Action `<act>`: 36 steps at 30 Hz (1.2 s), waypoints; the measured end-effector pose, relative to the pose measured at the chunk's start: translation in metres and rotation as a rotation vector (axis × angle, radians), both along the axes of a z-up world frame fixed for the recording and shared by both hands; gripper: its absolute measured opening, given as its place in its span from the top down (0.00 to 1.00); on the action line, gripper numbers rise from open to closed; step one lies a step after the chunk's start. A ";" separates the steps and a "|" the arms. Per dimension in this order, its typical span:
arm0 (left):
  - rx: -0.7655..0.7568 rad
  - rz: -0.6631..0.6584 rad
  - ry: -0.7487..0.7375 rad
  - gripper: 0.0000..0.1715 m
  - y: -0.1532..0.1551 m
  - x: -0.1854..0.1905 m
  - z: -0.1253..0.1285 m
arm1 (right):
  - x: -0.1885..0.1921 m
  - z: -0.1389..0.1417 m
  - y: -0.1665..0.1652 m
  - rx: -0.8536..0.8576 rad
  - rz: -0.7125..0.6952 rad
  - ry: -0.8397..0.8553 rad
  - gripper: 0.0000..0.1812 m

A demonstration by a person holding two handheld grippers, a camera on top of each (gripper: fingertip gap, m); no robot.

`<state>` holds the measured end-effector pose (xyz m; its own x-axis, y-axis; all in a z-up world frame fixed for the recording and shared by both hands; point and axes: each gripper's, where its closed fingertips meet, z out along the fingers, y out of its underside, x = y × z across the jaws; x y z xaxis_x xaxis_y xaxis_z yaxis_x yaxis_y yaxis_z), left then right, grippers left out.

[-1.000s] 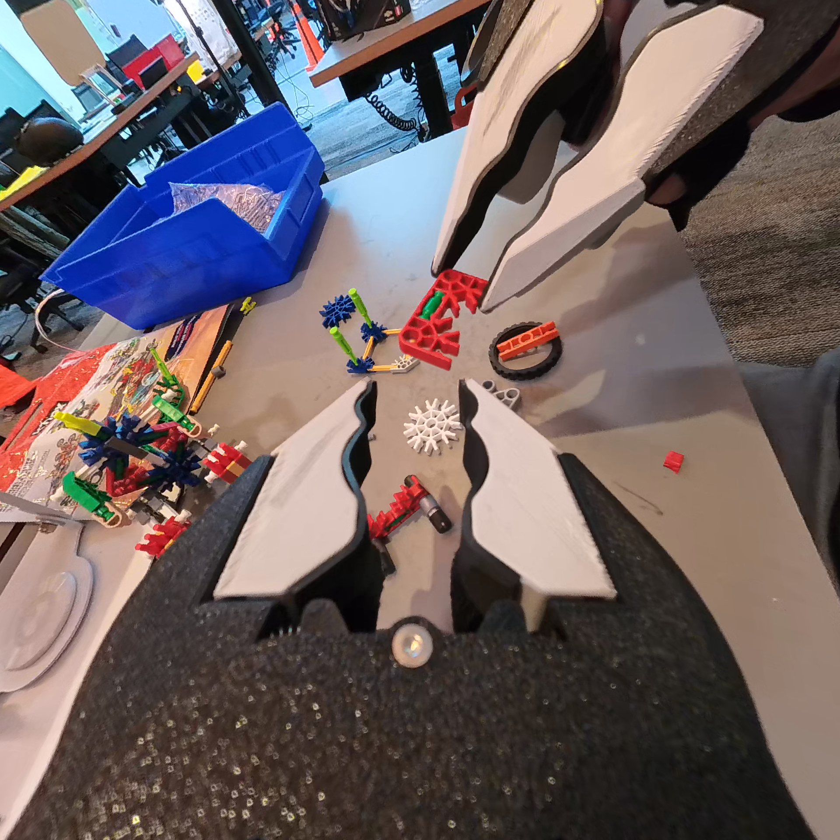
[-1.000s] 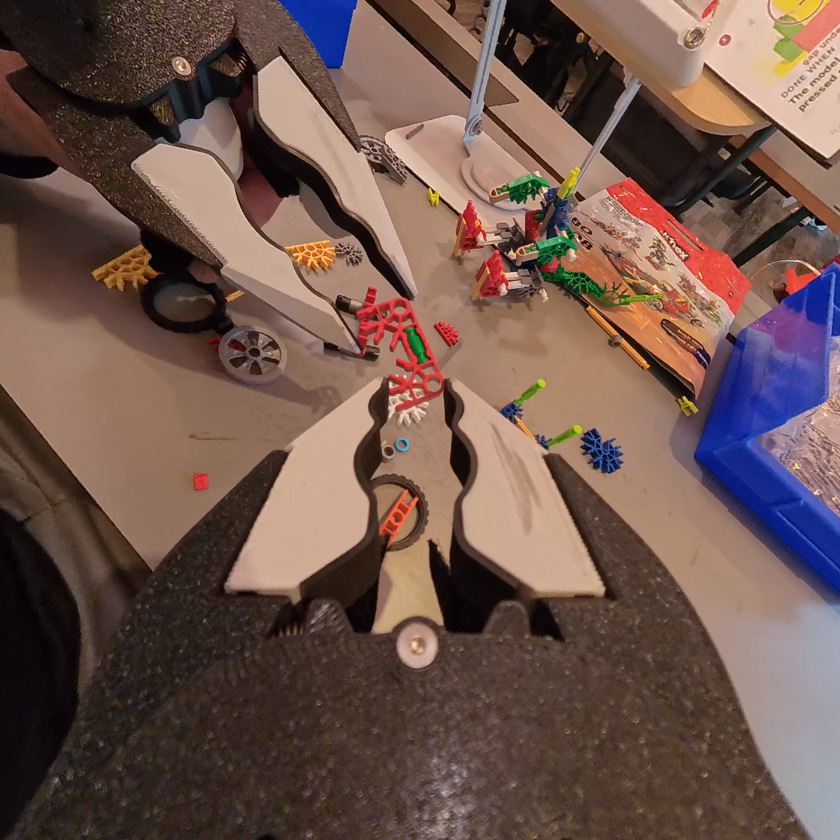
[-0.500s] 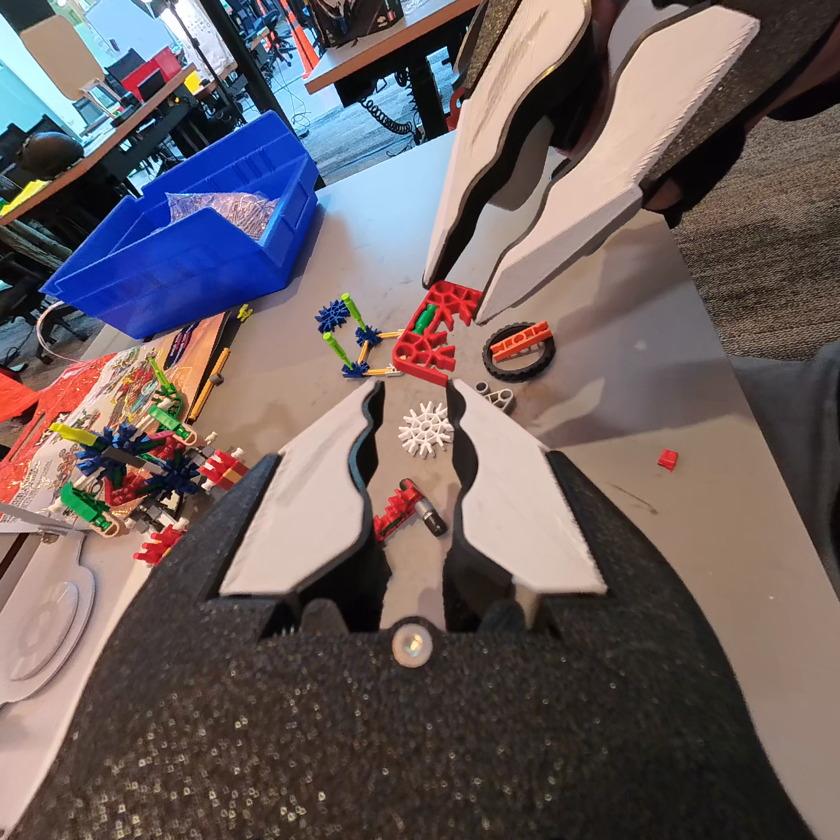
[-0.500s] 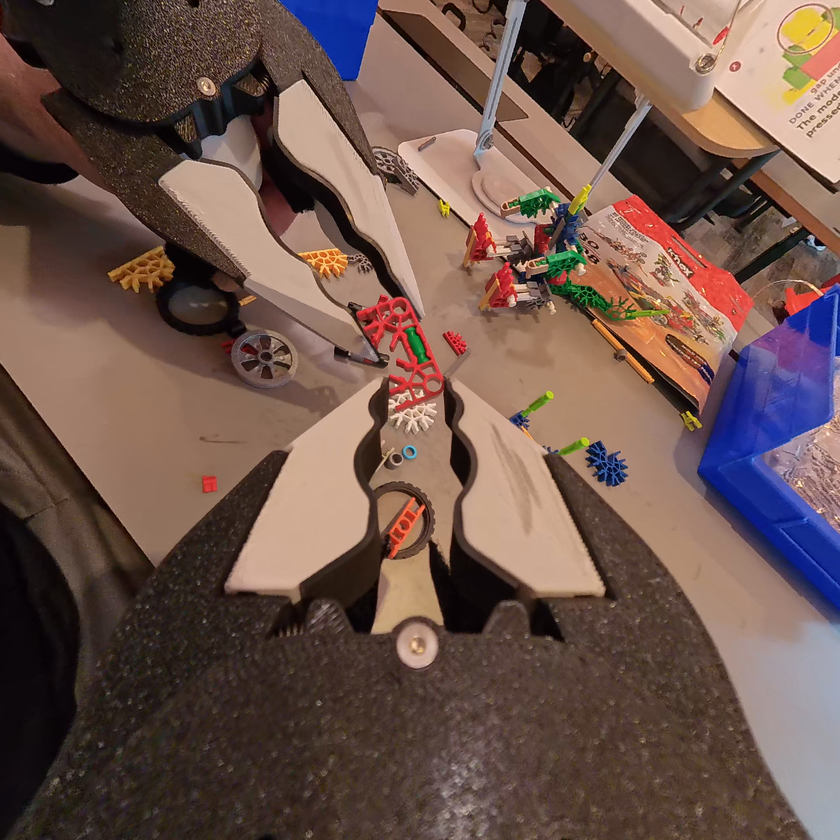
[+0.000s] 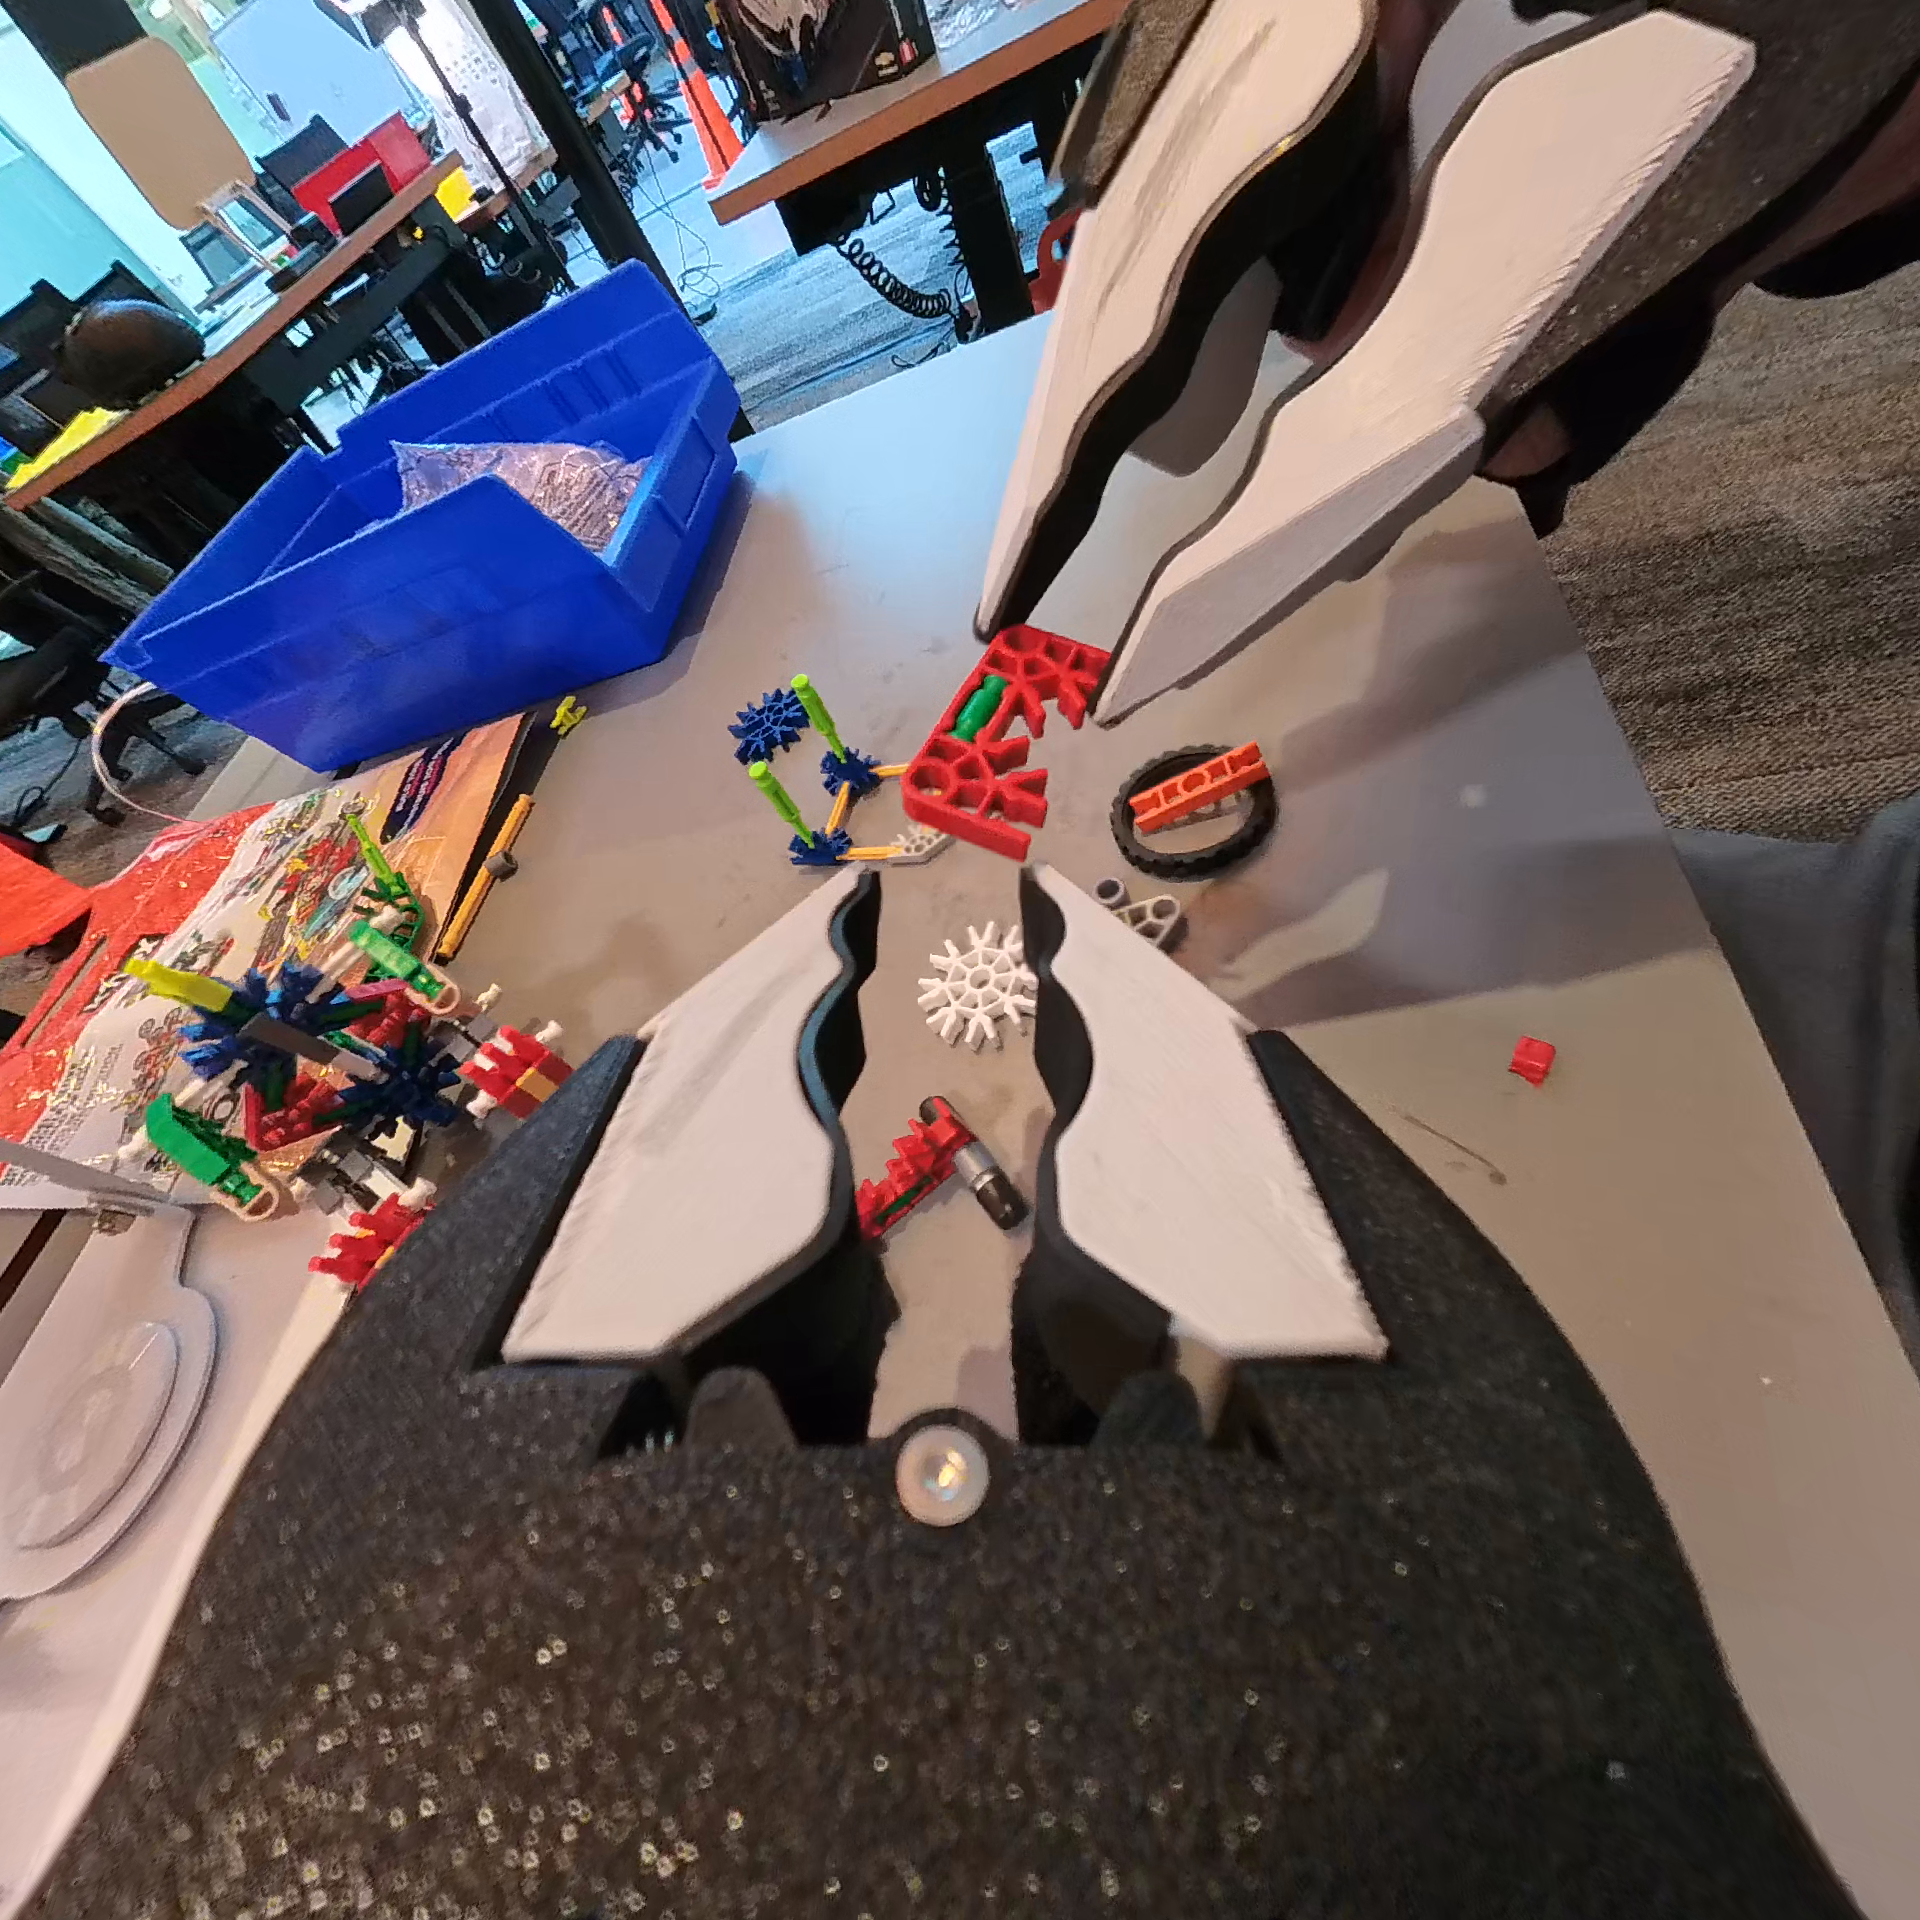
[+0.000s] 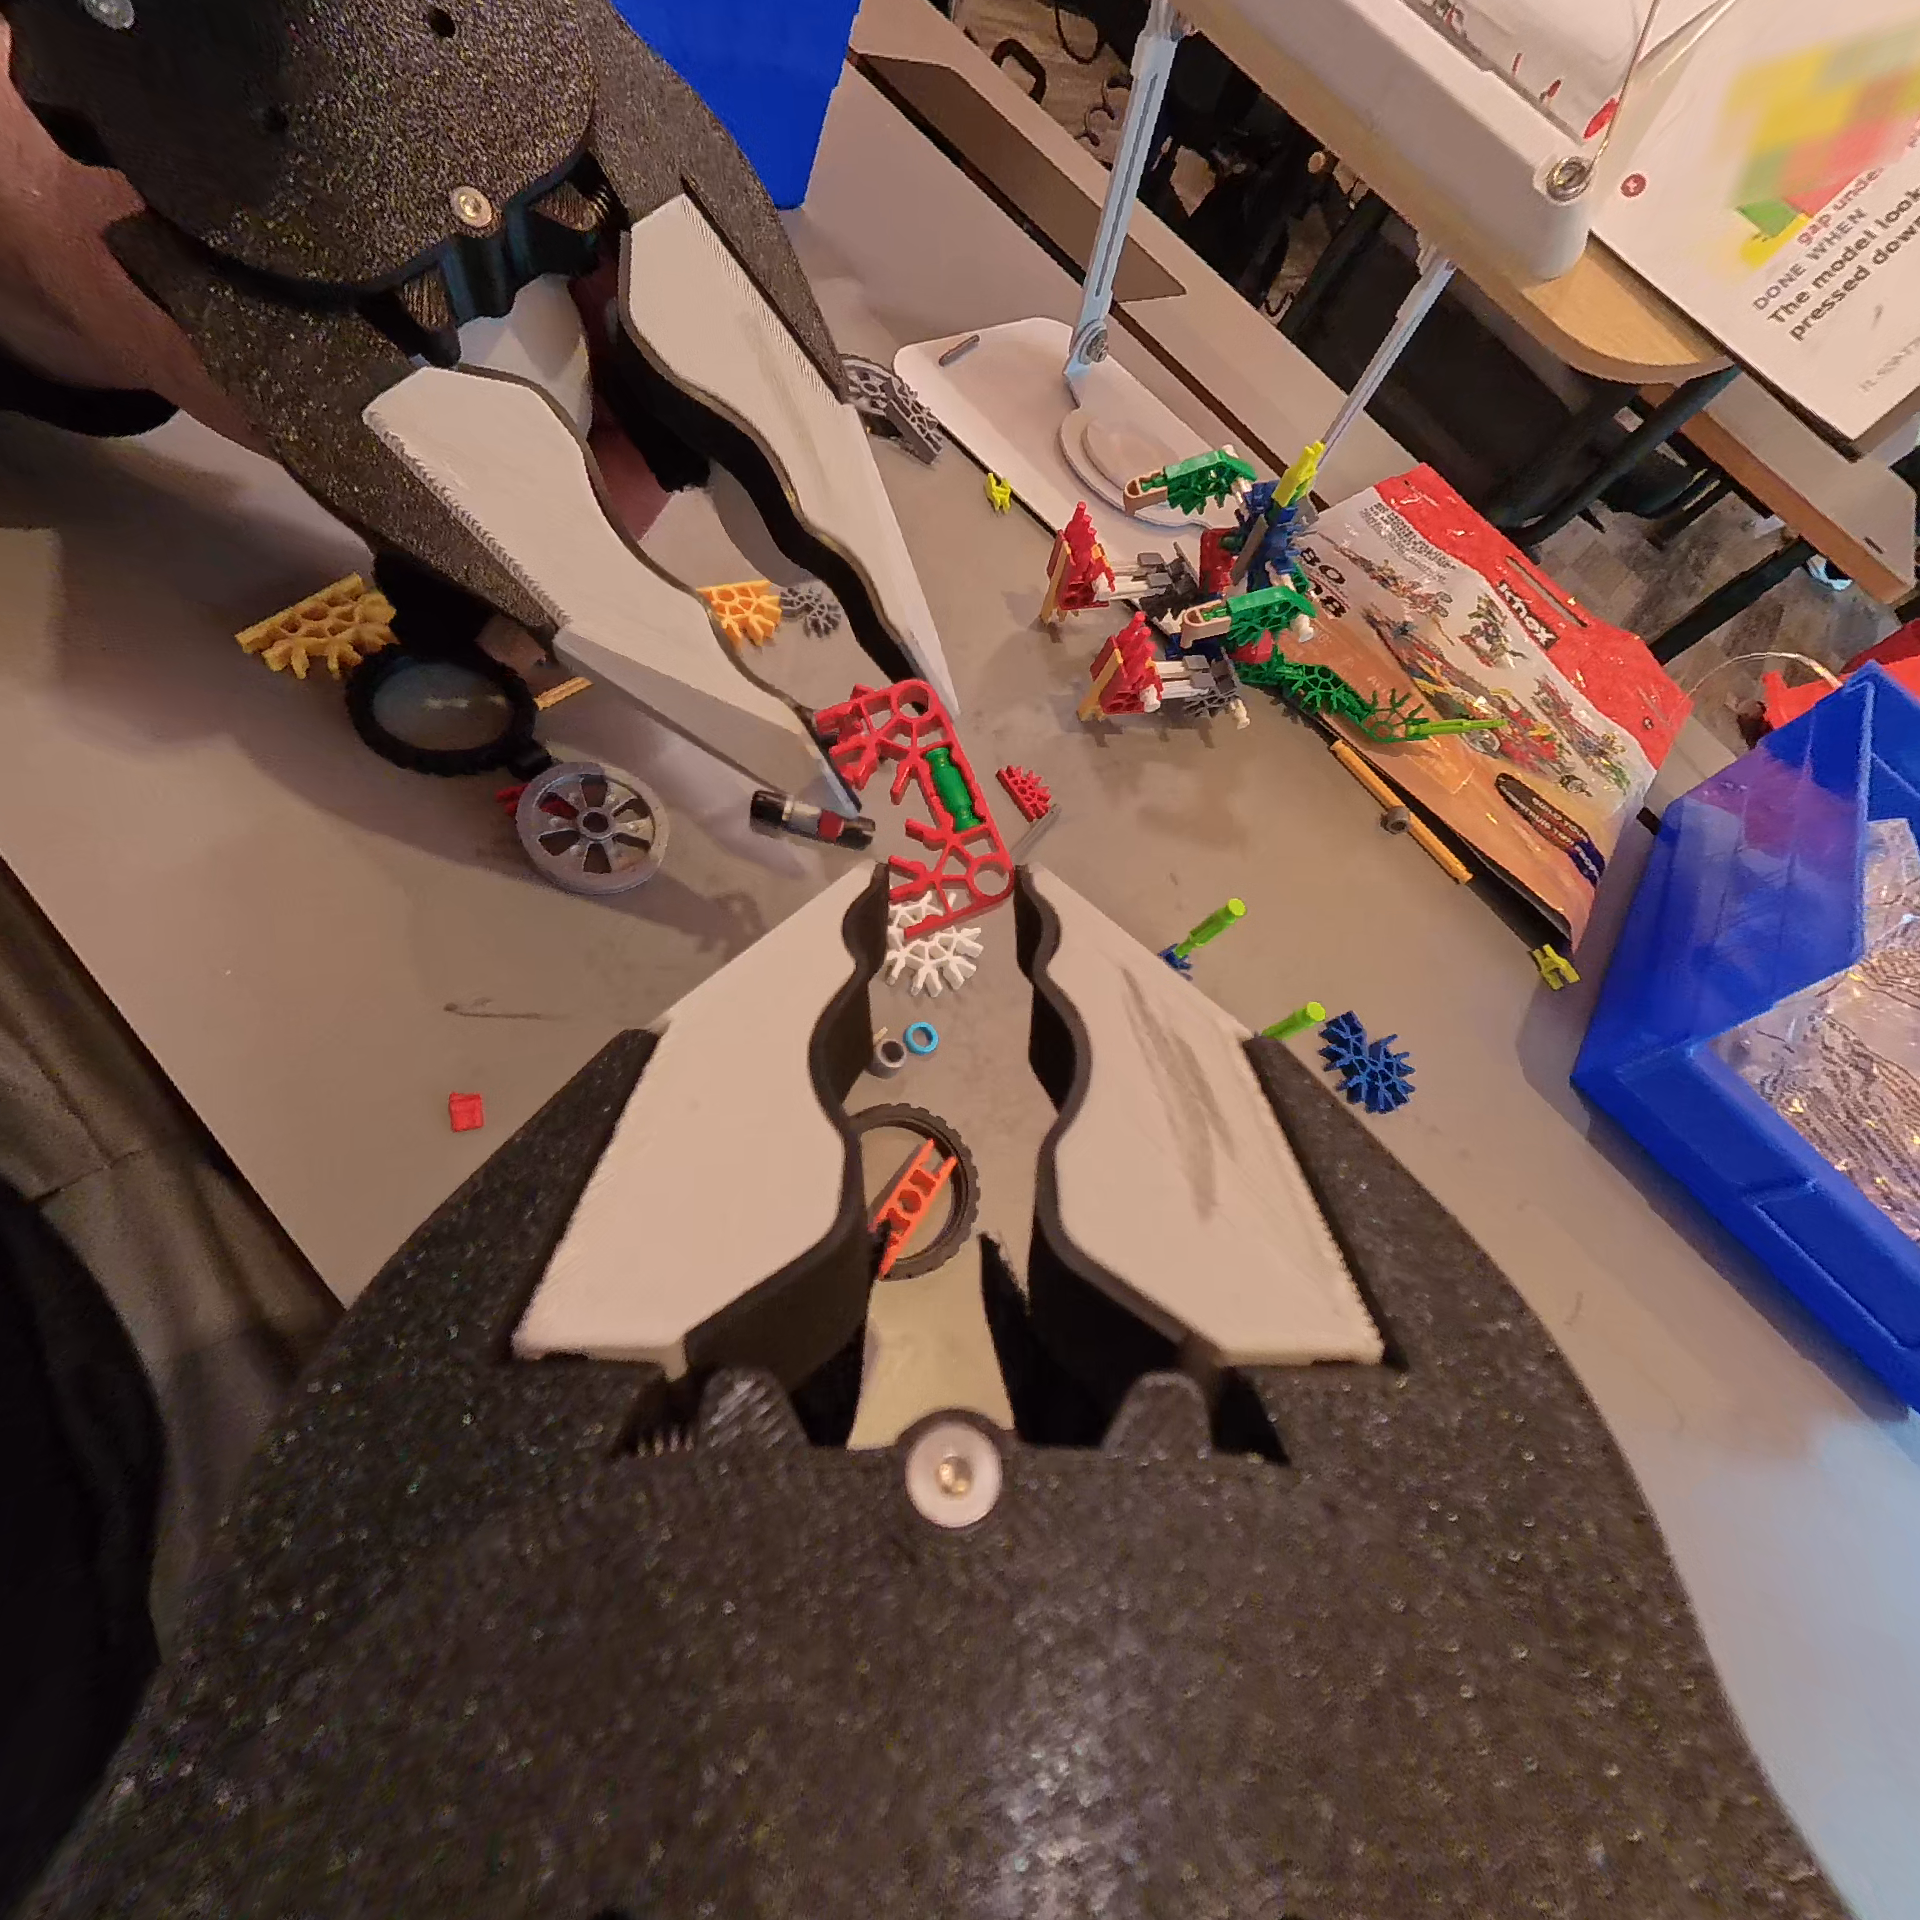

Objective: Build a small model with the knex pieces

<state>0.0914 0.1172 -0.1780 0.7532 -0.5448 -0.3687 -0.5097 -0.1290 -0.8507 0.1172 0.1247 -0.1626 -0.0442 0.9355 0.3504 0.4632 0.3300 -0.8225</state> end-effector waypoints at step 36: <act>-0.269 0.104 0.146 0.84 -0.004 -0.071 -0.044 | 0.027 -0.005 0.021 0.016 -0.071 -0.018 0.87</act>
